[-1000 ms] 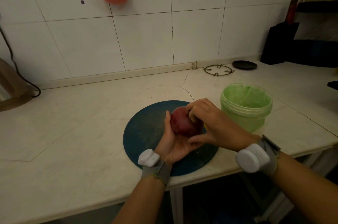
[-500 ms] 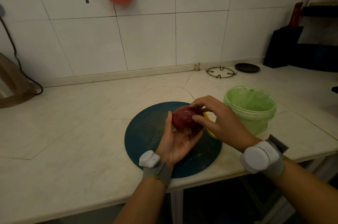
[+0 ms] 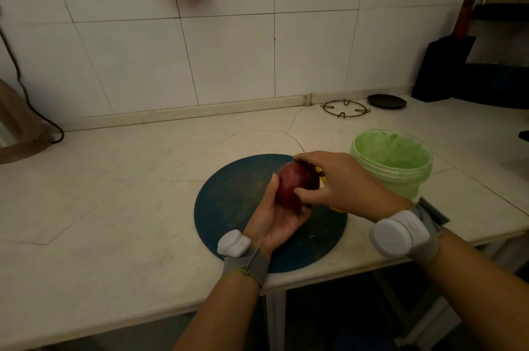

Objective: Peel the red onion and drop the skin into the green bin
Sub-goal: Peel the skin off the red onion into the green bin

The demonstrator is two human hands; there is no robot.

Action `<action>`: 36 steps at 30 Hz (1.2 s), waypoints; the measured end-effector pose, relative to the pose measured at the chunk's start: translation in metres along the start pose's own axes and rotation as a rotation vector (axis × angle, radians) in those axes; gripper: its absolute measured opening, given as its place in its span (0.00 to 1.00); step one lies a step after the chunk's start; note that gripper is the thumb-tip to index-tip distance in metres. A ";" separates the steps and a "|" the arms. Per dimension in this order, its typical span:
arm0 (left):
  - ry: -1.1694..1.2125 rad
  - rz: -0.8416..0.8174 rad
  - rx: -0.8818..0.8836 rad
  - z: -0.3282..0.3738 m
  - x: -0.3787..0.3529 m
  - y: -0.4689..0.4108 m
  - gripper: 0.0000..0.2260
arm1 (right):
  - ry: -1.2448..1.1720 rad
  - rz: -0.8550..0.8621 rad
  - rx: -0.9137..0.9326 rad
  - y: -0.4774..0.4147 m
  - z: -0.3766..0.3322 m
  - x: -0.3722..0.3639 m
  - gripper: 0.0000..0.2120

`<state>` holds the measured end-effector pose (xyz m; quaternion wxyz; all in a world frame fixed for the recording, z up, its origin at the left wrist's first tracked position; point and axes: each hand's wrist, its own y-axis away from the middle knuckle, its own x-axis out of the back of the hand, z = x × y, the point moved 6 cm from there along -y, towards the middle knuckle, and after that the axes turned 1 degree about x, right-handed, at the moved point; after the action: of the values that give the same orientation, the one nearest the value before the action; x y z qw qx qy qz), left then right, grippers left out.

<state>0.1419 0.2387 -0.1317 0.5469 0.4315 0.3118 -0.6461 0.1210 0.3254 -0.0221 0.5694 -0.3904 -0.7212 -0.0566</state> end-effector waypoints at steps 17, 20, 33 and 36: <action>0.036 -0.030 0.104 -0.004 -0.001 0.000 0.35 | -0.150 0.043 -0.028 0.009 0.012 0.002 0.25; 0.087 -0.010 0.045 0.000 0.002 -0.002 0.36 | -0.172 0.085 0.038 0.012 0.007 -0.007 0.33; 0.076 -0.001 0.023 0.002 -0.002 0.002 0.32 | -0.085 0.302 0.161 0.013 0.002 -0.017 0.21; 0.089 0.002 0.020 0.001 -0.003 0.003 0.28 | 0.088 0.411 0.207 0.014 -0.001 -0.021 0.17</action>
<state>0.1443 0.2387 -0.1284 0.5287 0.4657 0.3288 -0.6289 0.1310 0.3238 -0.0454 0.6370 -0.4658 -0.6028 0.1180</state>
